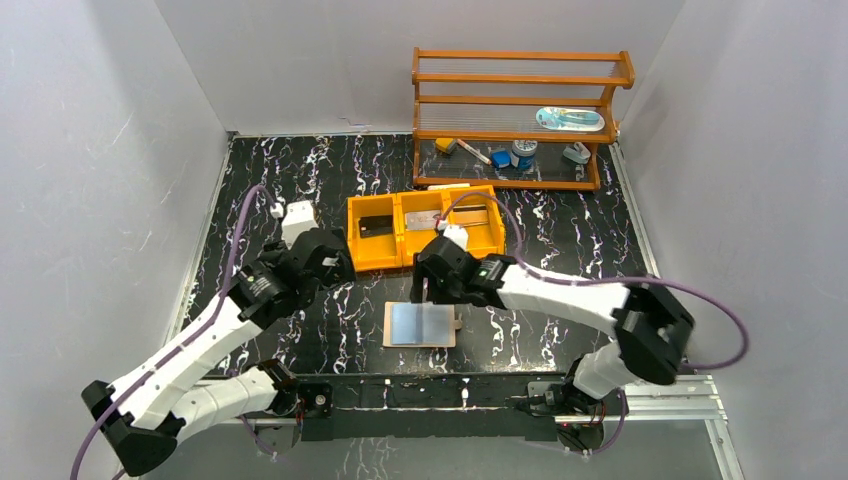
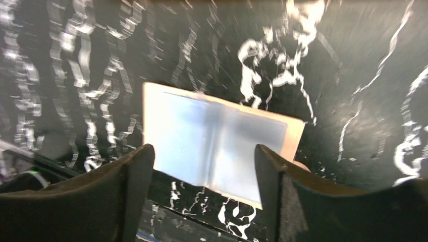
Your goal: Take the credit cards out of the card holder
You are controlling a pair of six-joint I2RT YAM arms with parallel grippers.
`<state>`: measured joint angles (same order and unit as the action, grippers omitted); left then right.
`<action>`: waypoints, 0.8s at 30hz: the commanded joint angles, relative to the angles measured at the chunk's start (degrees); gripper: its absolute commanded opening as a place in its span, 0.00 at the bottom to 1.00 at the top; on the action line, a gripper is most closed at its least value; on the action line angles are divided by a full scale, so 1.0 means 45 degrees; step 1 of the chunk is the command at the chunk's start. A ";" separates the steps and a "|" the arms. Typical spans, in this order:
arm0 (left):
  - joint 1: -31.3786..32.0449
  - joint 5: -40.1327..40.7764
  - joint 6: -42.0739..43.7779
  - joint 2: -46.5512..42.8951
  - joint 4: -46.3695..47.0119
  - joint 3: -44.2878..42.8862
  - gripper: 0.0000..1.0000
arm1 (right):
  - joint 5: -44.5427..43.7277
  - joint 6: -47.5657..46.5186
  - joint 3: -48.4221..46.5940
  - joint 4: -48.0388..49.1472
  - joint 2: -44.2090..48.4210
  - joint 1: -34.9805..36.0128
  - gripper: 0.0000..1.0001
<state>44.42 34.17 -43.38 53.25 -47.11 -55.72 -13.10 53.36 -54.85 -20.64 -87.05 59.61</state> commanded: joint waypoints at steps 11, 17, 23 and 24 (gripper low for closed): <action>-0.4007 -0.0517 0.3972 0.0733 0.0785 -0.2562 0.98 | -0.5217 -0.6614 -0.2717 -0.0375 0.3665 -0.1856 0.98; -0.5835 -0.1996 0.4430 0.1745 0.0307 -0.4152 0.98 | -0.4920 -0.7357 -0.3317 -0.0724 0.3829 -0.3221 0.98; -0.5847 -0.2973 0.4243 0.1837 0.0167 -0.5134 0.98 | -0.1292 -0.7101 -0.3643 -0.0862 0.4303 -0.6506 0.98; -0.5848 -0.2849 0.4145 0.1791 0.0173 -0.5192 0.98 | -0.1303 -0.7118 -0.3816 -0.0937 0.4353 -0.6624 0.98</action>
<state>18.48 23.97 -25.06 62.46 -45.47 -76.01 -25.85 22.11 -67.99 -24.53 -70.39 33.98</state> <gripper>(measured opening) 0.983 0.983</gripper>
